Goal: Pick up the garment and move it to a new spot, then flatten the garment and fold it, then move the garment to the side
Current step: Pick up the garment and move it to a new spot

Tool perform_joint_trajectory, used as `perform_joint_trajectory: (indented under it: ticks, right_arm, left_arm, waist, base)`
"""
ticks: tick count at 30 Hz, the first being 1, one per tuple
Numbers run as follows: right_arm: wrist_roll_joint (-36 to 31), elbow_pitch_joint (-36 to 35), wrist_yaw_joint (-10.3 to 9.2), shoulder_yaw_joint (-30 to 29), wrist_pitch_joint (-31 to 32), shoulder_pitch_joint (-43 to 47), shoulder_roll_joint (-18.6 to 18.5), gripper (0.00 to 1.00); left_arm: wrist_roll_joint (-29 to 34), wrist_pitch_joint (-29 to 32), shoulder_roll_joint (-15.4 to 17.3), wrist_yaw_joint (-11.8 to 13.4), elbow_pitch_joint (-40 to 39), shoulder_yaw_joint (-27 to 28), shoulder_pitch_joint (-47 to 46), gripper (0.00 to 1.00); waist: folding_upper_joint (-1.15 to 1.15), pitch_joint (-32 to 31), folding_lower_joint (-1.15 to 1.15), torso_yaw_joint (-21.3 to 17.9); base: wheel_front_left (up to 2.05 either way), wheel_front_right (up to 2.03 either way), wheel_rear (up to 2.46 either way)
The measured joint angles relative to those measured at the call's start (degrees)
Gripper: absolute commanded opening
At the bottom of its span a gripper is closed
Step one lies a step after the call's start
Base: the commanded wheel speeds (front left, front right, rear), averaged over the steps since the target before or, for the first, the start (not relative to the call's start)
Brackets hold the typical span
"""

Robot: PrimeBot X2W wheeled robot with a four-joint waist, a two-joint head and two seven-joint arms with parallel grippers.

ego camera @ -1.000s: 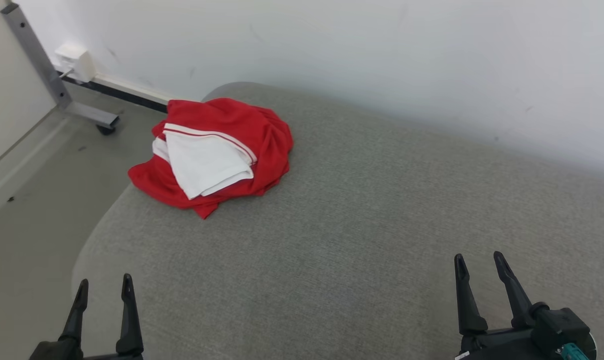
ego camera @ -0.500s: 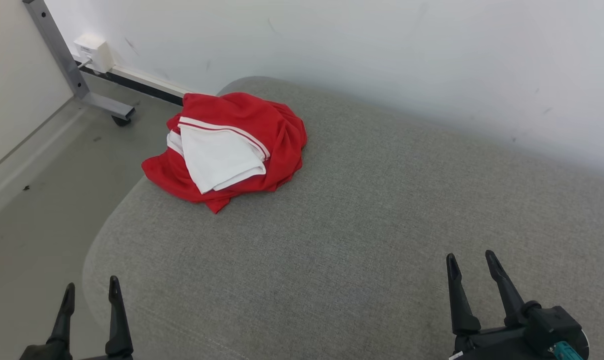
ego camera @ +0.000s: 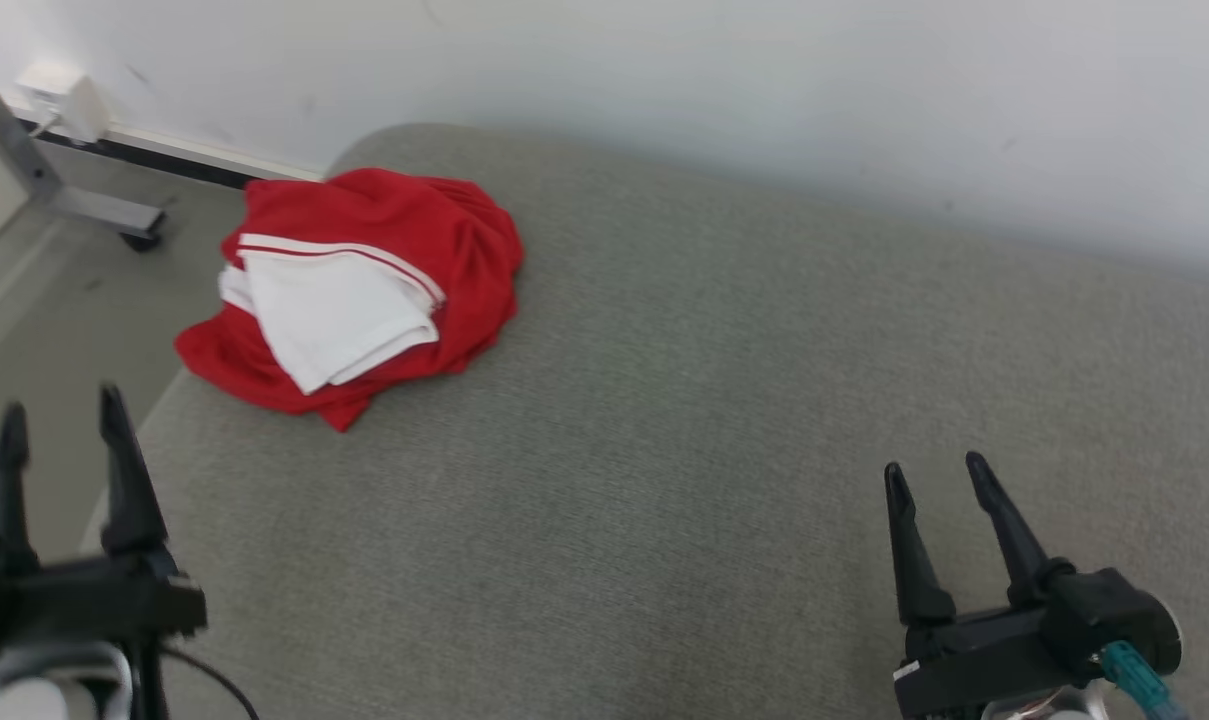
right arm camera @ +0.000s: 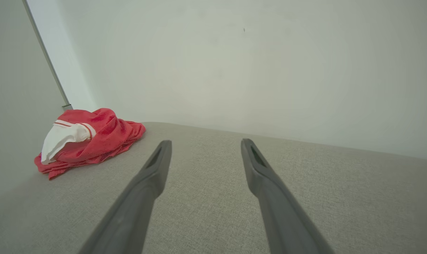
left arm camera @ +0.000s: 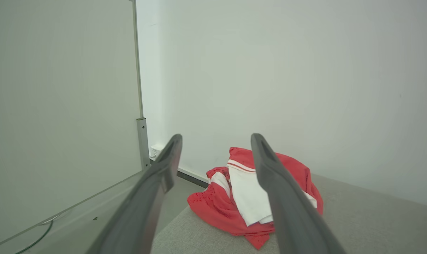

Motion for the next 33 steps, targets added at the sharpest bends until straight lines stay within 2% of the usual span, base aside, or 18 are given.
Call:
perform_joint_trajectory:
  ticks: [8,16,23,28,33]
  right_arm:
    - [-2.15,-2.97,0.00,-2.23,0.35,-3.65,-0.27,1.00]
    - [-2.75,-4.97,0.00,-3.66,0.37,-6.58,-0.94,1.00]
    - [-3.21,-6.94,0.00,-4.15,0.87,-8.64,-1.14,1.00]
    - [-3.19,-7.88,0.00,-5.24,1.30,-8.94,-1.89,1.00]
    - [-3.21,-8.15,0.00,-5.25,1.54,-9.03,-1.76,1.00]
  left_arm:
    - [-4.63,4.09,4.91,-0.65,1.00,3.02,-12.52,1.00]
    - [-5.36,7.35,10.70,-0.58,6.75,4.30,-21.87,1.00]
    - [-5.60,12.06,13.84,-0.07,10.84,4.43,-26.63,1.00]
    - [-5.95,15.75,16.83,-0.56,18.24,3.93,-30.60,1.00]
    - [-5.81,19.91,17.47,-0.38,24.15,2.50,-31.33,1.00]
  waist:
    - [0.00,5.80,0.01,-5.76]
    - [0.01,12.21,0.01,-12.16]
    - [0.01,16.93,0.01,-16.66]
    - [0.01,20.30,0.01,-19.61]
    - [0.01,21.93,0.01,-21.97]
  base:
    - [0.00,0.00,0.00]
    - [0.00,0.00,0.00]
    - [0.00,0.00,0.00]
    - [0.00,0.00,0.00]
    - [0.00,0.00,0.00]
